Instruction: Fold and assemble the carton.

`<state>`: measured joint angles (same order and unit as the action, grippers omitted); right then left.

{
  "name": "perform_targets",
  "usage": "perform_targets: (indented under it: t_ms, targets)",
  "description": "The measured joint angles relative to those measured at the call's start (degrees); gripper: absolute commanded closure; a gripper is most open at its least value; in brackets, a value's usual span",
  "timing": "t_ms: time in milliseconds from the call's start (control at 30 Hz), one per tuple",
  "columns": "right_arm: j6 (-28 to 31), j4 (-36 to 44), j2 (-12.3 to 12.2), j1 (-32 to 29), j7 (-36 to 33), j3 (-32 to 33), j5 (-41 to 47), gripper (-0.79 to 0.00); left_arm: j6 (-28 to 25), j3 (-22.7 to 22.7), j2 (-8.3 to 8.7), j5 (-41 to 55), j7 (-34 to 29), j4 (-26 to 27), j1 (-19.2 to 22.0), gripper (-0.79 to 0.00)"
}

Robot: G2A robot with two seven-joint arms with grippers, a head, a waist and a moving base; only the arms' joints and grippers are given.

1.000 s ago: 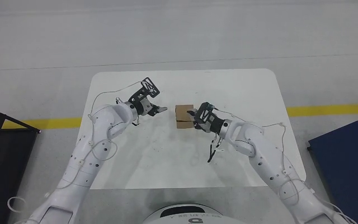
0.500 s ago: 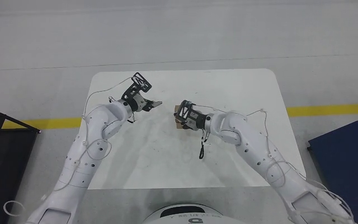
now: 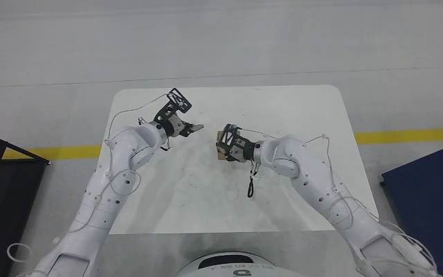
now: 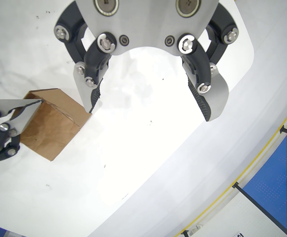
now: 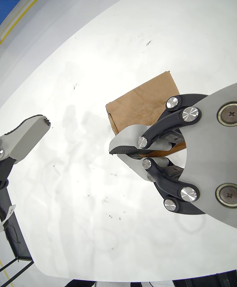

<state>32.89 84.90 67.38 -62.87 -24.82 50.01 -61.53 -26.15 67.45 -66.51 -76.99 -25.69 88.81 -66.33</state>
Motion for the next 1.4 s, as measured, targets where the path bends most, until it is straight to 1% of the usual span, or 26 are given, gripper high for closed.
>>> perform_targets:
  t_ms: [133, 233, 333, 400, 433, 533, 700, 800, 900, 1033, 1133, 1233, 1333, 1400]
  targets:
    - [-0.1, 2.9, -0.8, -2.7, 3.5, 2.4, -1.4, 0.000, -0.3, -0.5, -0.11, 0.3, -0.1, -0.3, 0.5, -0.785]
    - [0.9, 5.6, -1.7, -5.8, 6.2, 4.8, -2.9, 0.000, -1.0, -1.9, -0.41, 0.5, -0.7, -1.4, 2.0, -0.785]
    - [4.4, 8.3, -2.6, -8.8, 8.1, 6.9, -5.2, 0.000, -1.4, -4.5, -1.11, 0.5, -1.3, -4.2, 5.2, -0.785]
    - [7.1, 10.0, -3.3, -10.1, 7.8, 7.5, -9.1, 0.000, -1.6, -7.1, -1.88, 0.4, -1.6, -6.6, 8.3, -0.785]
    - [7.4, 10.5, -3.5, -10.6, 7.5, 7.6, -10.9, 0.000, -1.4, -8.2, -2.25, 0.6, -1.5, -7.6, 9.6, -0.785]
    - [4.6, 10.5, -3.6, -11.5, 7.5, 7.7, -14.4, 0.000, -0.6, -11.3, -3.45, 1.5, -0.9, -11.2, 13.5, -0.785]
    - [-0.5, 7.2, -3.0, -10.3, 7.9, 6.7, -15.6, 0.000, 0.9, -15.4, -5.23, 1.3, -0.7, -17.7, 18.5, -0.785]
    - [-3.1, 6.7, -2.8, -10.1, 7.0, 6.3, -16.3, 0.000, 1.8, -17.5, -6.27, 1.0, -0.7, -20.9, 21.0, -0.785]
    - [-2.9, 8.0, -3.0, -11.4, 8.0, 6.8, -16.7, 0.000, 2.2, -19.5, -7.29, 0.9, -0.6, -23.7, 23.1, -0.785]
    - [0.1, 9.9, -3.7, -13.5, 9.7, 8.3, -17.0, 0.000, 2.5, -21.0, -8.29, 0.9, 0.0, -27.1, 25.0, -0.785]
    - [1.1, 10.2, -3.7, -13.3, 8.9, 8.1, -17.0, 0.000, 2.7, -21.4, -8.79, 1.1, 0.7, -29.2, 25.9, -0.785]
    - [-0.8, 8.3, -2.9, -10.7, 7.1, 6.1, -16.5, 0.000, 2.8, -21.7, -9.20, 1.1, 1.2, -30.4, 26.5, -0.785]
    - [-4.2, 5.9, -1.9, -8.3, 5.3, 3.9, -15.4, 0.000, 2.7, -22.3, -9.61, 0.6, 1.0, -31.2, 27.0, -0.785]
    - [-3.3, 6.0, -1.8, -8.5, 6.2, 3.5, -13.7, 0.000, 2.7, -22.8, -9.89, 0.2, 0.8, -31.7, 27.3, -0.785]
